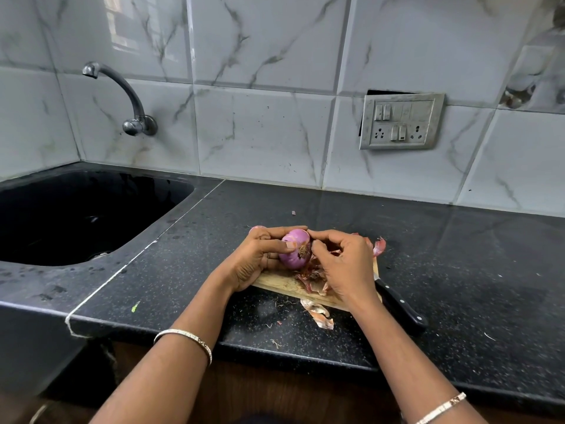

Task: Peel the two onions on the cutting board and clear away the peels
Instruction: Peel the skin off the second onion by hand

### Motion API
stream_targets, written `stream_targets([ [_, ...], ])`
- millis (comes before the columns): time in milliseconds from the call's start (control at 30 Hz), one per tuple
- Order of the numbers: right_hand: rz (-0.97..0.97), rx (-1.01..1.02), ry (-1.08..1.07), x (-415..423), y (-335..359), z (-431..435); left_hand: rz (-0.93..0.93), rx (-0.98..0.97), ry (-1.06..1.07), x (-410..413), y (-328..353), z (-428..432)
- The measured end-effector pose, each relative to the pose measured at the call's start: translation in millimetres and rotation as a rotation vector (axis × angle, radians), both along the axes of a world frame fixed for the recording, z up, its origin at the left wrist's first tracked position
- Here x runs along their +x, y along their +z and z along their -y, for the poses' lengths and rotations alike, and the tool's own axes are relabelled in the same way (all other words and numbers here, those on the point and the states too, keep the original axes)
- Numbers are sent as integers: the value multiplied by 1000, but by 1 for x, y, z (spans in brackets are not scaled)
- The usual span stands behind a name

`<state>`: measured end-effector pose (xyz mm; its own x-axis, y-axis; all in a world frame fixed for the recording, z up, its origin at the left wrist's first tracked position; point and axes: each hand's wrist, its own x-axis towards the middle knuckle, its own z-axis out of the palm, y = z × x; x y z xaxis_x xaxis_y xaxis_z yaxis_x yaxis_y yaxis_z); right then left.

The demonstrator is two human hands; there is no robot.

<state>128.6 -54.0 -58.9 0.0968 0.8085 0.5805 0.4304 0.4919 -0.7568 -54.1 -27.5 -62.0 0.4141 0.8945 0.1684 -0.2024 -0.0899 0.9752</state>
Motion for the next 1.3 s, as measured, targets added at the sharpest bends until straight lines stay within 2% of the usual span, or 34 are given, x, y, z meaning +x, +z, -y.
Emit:
stream_targets([
  [200, -40, -6, 77, 0, 1, 3, 45, -6, -24, 0, 3, 5],
  [600, -84, -16, 87, 1, 0, 3, 53, -24, 3, 1, 2, 3],
  [900, 16, 54, 22, 0, 3, 6, 92, -55, 13, 1, 0, 2],
  [1300, 47, 65, 80, -1, 3, 6, 89, -44, 11, 1, 0, 1],
])
